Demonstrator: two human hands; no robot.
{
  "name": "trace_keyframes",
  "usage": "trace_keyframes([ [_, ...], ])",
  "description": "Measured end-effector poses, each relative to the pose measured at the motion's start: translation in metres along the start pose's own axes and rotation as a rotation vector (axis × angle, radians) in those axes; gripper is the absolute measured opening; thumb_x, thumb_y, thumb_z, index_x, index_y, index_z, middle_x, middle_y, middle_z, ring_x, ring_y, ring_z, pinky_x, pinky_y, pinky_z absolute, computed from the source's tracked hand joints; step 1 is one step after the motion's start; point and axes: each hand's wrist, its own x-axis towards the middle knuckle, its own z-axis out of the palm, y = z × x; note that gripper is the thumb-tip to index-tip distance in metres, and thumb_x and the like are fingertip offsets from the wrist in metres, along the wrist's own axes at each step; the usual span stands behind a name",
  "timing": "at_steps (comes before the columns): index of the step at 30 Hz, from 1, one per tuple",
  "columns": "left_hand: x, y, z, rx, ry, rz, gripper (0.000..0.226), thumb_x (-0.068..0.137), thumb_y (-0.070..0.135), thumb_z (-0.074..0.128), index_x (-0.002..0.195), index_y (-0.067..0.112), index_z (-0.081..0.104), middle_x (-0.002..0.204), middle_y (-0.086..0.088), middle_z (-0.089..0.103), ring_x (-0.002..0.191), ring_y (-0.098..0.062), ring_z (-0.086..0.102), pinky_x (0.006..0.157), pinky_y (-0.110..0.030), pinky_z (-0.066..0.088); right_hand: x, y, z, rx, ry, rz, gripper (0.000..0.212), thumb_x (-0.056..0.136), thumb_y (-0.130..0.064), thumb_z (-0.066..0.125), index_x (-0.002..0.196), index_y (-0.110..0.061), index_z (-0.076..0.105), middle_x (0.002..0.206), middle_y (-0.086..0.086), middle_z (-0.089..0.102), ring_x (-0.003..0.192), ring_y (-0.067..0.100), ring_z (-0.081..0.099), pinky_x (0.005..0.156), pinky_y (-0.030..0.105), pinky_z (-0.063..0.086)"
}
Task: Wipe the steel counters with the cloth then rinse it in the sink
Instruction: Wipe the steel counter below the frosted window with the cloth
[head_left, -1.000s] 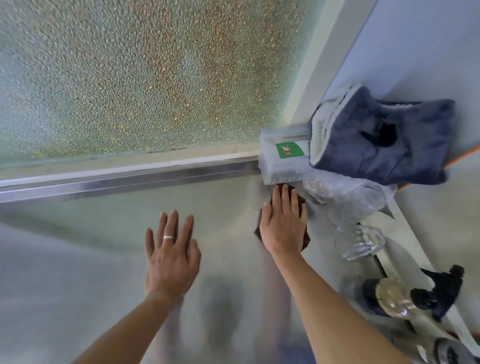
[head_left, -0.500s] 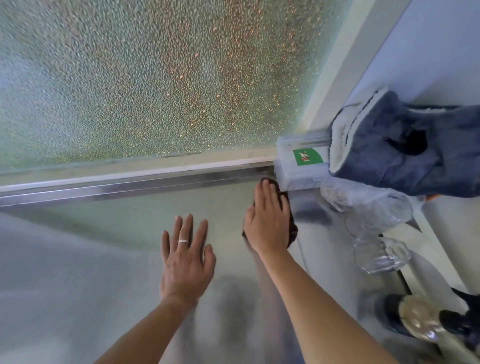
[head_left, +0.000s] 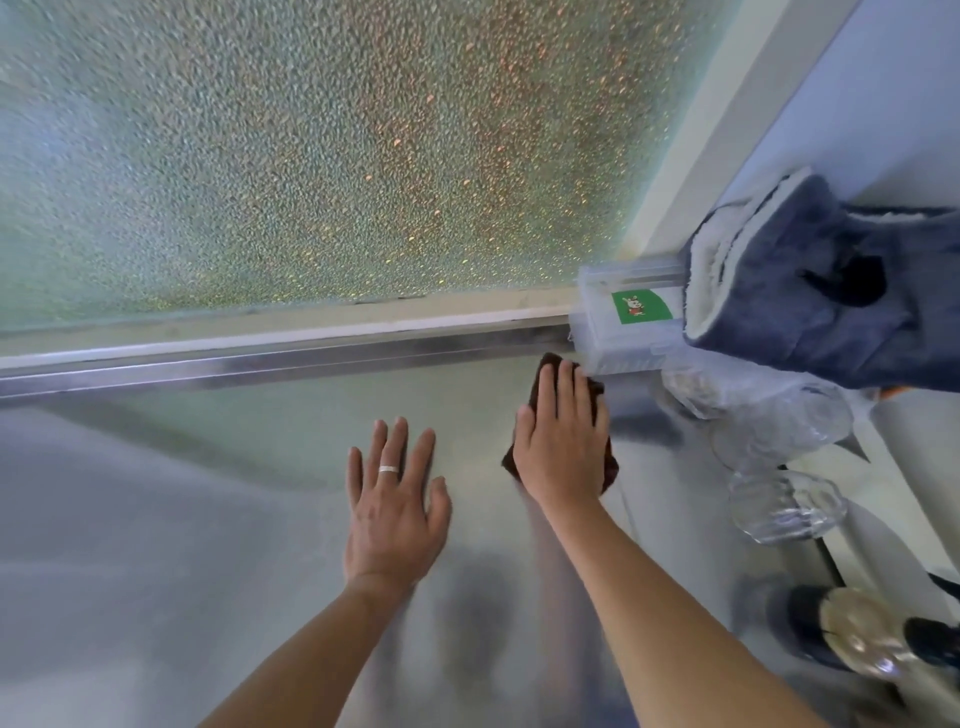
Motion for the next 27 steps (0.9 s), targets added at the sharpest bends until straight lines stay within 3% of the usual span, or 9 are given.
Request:
trace_keyframes([
  [5,0.001,-0.003,0.002,-0.011,-0.001,0.005,0.058,0.100,0.044,0.032,0.156,0.027,0.037,0.168,-0.004,0.024,0.158,-0.021,0.005,0.128,-0.050,0.005,0.024,-0.031,0.012,0.018,-0.025,-0.217,0.057,0.105,-0.037,0.029,0.158,-0.018,0.035,0.165,0.005,0.033,0.154,0.025,0.027,0.122,0.050,0.025],
  [11,0.000,0.001,-0.007,-0.175,0.038,-0.041,0.069,0.096,0.048,0.025,0.151,0.010,0.043,0.162,-0.007,0.034,0.157,-0.018,0.015,0.129,-0.043,0.003,-0.023,-0.035,0.003,0.027,-0.097,-0.528,0.054,0.108,-0.038,0.027,0.160,-0.028,0.028,0.168,-0.006,0.026,0.157,0.014,0.017,0.125,0.044,0.020],
  [17,-0.004,-0.018,-0.028,-0.544,-0.043,-0.068,0.061,0.096,0.042,0.029,0.138,0.007,0.057,0.155,-0.010,0.044,0.152,-0.020,0.026,0.127,-0.047,0.014,-0.138,-0.057,-0.009,0.140,-0.084,-0.489,0.054,0.104,-0.032,0.033,0.157,-0.023,0.036,0.166,-0.006,0.031,0.156,0.014,0.019,0.124,0.044,0.021],
  [20,-0.027,-0.025,-0.030,-0.540,-0.105,-0.032,0.052,0.100,0.035,0.035,0.141,0.008,0.053,0.156,-0.010,0.042,0.152,-0.023,0.026,0.125,-0.050,0.019,-0.199,-0.063,-0.015,0.191,-0.100,-0.513,0.054,0.103,-0.029,0.036,0.157,-0.023,0.036,0.166,-0.004,0.031,0.156,0.015,0.019,0.124,0.044,0.020],
  [23,-0.065,-0.025,-0.029,-0.548,-0.089,-0.086,0.057,0.098,0.039,0.031,0.144,0.011,0.049,0.156,-0.009,0.041,0.150,-0.024,0.029,0.125,-0.046,0.022,-0.233,-0.044,-0.024,0.191,-0.092,-0.487,0.054,0.104,-0.027,0.040,0.157,-0.023,0.036,0.166,-0.004,0.032,0.156,0.014,0.018,0.124,0.043,0.021],
  [27,-0.118,-0.024,-0.024,-0.265,0.002,0.063,0.056,0.095,0.036,0.031,0.142,0.017,0.054,0.155,-0.007,0.046,0.151,-0.024,0.032,0.123,-0.046,0.018,-0.252,0.014,-0.031,0.117,-0.052,-0.148,0.053,0.107,-0.030,0.037,0.159,-0.023,0.033,0.167,-0.002,0.029,0.156,0.015,0.021,0.123,0.043,0.025],
])
